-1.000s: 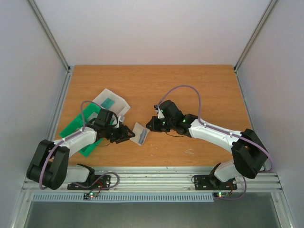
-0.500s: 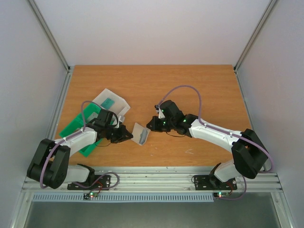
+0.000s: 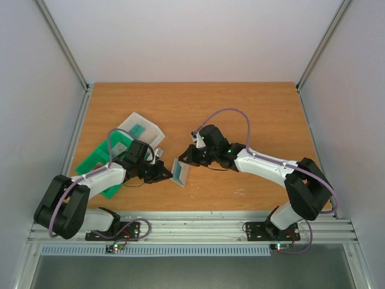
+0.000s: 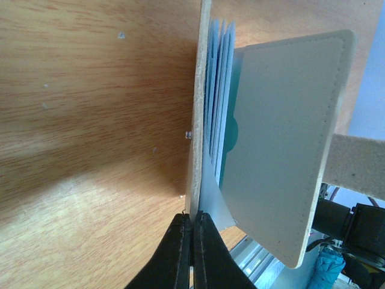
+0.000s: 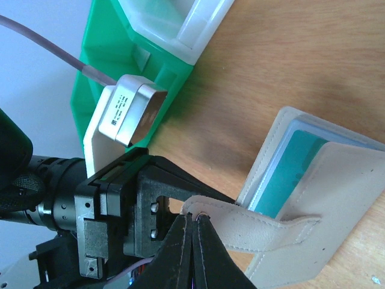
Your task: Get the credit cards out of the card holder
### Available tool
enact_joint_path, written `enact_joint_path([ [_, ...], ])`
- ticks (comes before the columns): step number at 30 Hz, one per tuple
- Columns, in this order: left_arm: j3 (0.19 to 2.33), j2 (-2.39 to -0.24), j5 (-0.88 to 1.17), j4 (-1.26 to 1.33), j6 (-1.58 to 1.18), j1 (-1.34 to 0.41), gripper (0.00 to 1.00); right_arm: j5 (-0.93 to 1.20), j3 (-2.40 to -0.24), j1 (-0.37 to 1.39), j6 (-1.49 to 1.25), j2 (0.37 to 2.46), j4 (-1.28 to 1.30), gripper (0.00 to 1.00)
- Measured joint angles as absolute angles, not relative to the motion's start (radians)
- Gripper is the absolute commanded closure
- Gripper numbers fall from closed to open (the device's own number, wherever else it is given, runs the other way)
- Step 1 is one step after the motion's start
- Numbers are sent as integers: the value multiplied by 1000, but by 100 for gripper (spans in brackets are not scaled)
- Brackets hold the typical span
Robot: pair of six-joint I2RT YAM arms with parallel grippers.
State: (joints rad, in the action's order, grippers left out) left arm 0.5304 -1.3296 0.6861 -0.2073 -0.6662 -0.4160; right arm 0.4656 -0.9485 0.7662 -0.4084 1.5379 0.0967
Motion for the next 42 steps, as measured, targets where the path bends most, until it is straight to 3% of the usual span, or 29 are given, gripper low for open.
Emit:
enact_joint_path([
  [10, 521, -1329, 683, -200, -673, -416, 100, 397, -876, 731, -368, 1459, 226, 94],
  [12, 518, -1329, 683, -194, -674, -416, 100, 356, -850, 725, -346, 1420, 282, 89],
  [17, 500, -1329, 684, -172, -682, -416, 100, 266, -835, 719, -305, 1372, 426, 65],
  [23, 484, -1329, 684, -159, -688, -417, 100, 195, -890, 718, -289, 1313, 614, 56],
  [33, 467, -1327, 684, -149, -711, -417, 100, 245, -959, 754, -317, 1254, 602, 56],
  [42, 458, -1293, 684, -144, -735, -417, 100, 353, -1021, 880, -345, 1473, 436, 64],
])
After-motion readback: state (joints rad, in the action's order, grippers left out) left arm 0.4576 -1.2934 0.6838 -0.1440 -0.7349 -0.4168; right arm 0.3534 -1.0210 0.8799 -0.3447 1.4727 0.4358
